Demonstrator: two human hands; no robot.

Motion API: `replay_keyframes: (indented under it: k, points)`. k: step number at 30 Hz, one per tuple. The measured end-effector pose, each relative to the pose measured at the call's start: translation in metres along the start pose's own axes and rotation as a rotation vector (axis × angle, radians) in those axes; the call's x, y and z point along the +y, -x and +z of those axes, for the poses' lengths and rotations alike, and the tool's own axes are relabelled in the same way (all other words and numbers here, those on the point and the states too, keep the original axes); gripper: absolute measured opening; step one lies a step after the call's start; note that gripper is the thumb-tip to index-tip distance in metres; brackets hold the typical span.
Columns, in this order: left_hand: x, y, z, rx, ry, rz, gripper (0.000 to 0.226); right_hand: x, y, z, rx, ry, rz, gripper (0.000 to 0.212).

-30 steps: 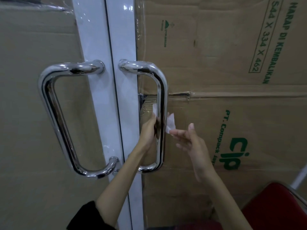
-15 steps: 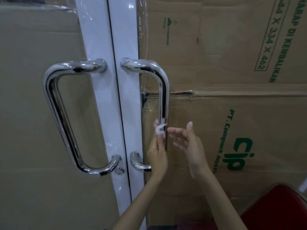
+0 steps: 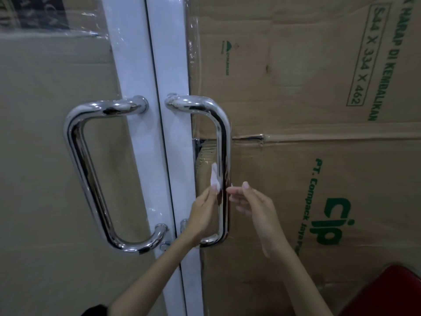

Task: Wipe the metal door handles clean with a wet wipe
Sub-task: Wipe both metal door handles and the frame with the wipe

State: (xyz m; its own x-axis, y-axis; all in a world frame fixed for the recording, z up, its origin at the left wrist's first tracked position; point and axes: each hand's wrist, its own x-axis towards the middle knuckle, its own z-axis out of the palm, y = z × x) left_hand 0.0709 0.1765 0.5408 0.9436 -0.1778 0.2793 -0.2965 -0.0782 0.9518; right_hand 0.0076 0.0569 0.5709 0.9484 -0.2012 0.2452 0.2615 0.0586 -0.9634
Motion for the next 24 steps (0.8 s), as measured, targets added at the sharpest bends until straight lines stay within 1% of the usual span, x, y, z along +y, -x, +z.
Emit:
replay_keyframes:
  k: [2,4,6,8,9,10,11,13,15,17,19,21,22,24]
  points:
    - [0.020,0.003,-0.012,0.097,-0.068,0.088,0.037,-0.004,-0.002,-0.001,0.010,0.007,0.000,0.031]
    - [0.048,0.004,-0.016,0.193,-0.041,0.215,0.038,-0.015,-0.004,0.004,0.014,-0.040,-0.032,0.025]
    - [0.071,0.005,-0.014,0.234,-0.004,0.358,0.038,-0.028,-0.005,0.016,-0.012,-0.130,-0.089,0.024]
    - [0.087,0.009,-0.007,0.201,-0.017,0.476,0.031,-0.040,-0.006,0.028,-0.055,-0.227,-0.141,0.037]
    - [0.090,0.011,-0.003,0.168,-0.025,0.506,0.026,-0.043,-0.006,0.033,-0.061,-0.281,-0.154,0.044]
    - [0.090,0.013,0.001,0.143,-0.030,0.506,0.024,-0.045,-0.006,0.037,-0.054,-0.337,-0.157,0.047]
    - [0.087,0.015,0.005,0.126,-0.046,0.496,0.027,-0.047,-0.004,0.040,-0.031,-0.389,-0.155,0.046]
    - [0.079,0.019,0.012,0.076,-0.113,0.454,0.036,-0.044,0.000,0.041,0.033,-0.423,-0.150,0.037]
    - [0.073,0.026,0.015,-0.017,-0.146,0.373,0.042,-0.039,0.003,0.037,0.106,-0.390,-0.137,0.027]
    - [0.069,0.029,0.013,-0.100,-0.116,0.336,0.042,-0.035,-0.001,0.029,0.187,-0.368,-0.126,0.025]
    - [0.071,0.030,0.006,-0.140,-0.055,0.357,0.053,-0.039,-0.009,0.022,0.239,-0.383,-0.157,0.027]
    - [0.079,0.027,-0.003,-0.129,0.010,0.392,0.054,-0.048,-0.019,0.017,0.285,-0.421,-0.208,0.027]
    - [0.083,0.025,-0.007,-0.099,0.032,0.404,0.051,-0.053,-0.028,0.016,0.313,-0.440,-0.231,0.027]
    - [0.090,0.019,-0.014,-0.032,0.068,0.400,0.042,-0.055,-0.047,0.020,0.350,-0.390,-0.253,0.032]
